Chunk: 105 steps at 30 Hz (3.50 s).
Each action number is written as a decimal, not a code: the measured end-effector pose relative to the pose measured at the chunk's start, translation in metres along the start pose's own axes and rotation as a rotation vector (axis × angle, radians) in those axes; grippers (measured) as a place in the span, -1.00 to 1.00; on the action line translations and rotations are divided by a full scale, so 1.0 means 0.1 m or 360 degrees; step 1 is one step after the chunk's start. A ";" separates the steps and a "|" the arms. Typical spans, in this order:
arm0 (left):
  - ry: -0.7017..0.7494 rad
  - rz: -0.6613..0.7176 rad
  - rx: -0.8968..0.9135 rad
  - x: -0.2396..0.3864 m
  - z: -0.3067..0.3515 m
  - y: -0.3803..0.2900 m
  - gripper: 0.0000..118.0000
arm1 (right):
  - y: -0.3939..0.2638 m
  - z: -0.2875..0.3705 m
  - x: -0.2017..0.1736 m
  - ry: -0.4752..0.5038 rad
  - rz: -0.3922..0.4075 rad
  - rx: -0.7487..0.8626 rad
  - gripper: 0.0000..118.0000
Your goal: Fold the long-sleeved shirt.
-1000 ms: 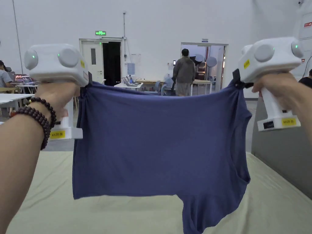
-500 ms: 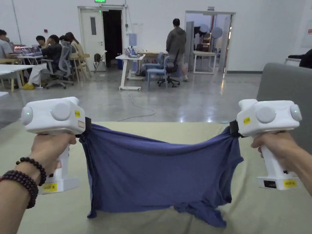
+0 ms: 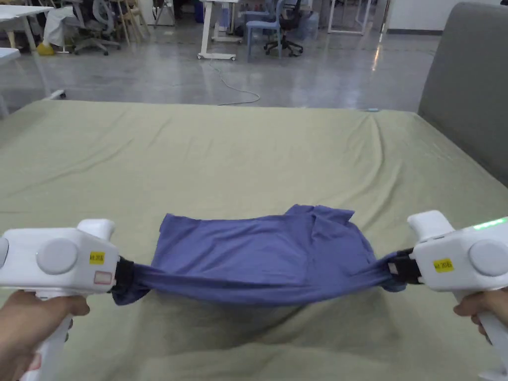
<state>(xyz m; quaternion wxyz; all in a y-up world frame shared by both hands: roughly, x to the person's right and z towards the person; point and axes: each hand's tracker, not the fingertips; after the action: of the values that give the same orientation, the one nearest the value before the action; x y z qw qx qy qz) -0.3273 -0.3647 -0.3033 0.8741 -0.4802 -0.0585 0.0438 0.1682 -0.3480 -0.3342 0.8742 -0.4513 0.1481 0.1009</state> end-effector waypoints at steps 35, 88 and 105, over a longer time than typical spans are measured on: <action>0.0018 -0.0141 0.0269 0.20 0.40 -0.19 -0.26 | -0.16 0.17 0.03 -0.0032 -0.0246 0.0106 -1.00; -0.0112 -0.0041 0.0263 0.21 -0.30 0.16 -1.00 | 0.85 -0.97 -0.25 0.0045 -0.0218 0.0046 -0.95; -0.0123 -0.0050 0.0292 0.32 0.15 -0.10 -1.00 | 0.25 -1.03 -0.20 0.0006 -0.0413 -0.0048 0.87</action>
<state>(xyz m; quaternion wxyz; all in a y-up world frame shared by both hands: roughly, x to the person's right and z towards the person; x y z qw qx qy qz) -0.2980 -0.3539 -0.2849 0.9121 -0.3951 -0.0955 0.0539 0.1248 -0.4187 -0.4031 0.8728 -0.4798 0.0886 -0.0119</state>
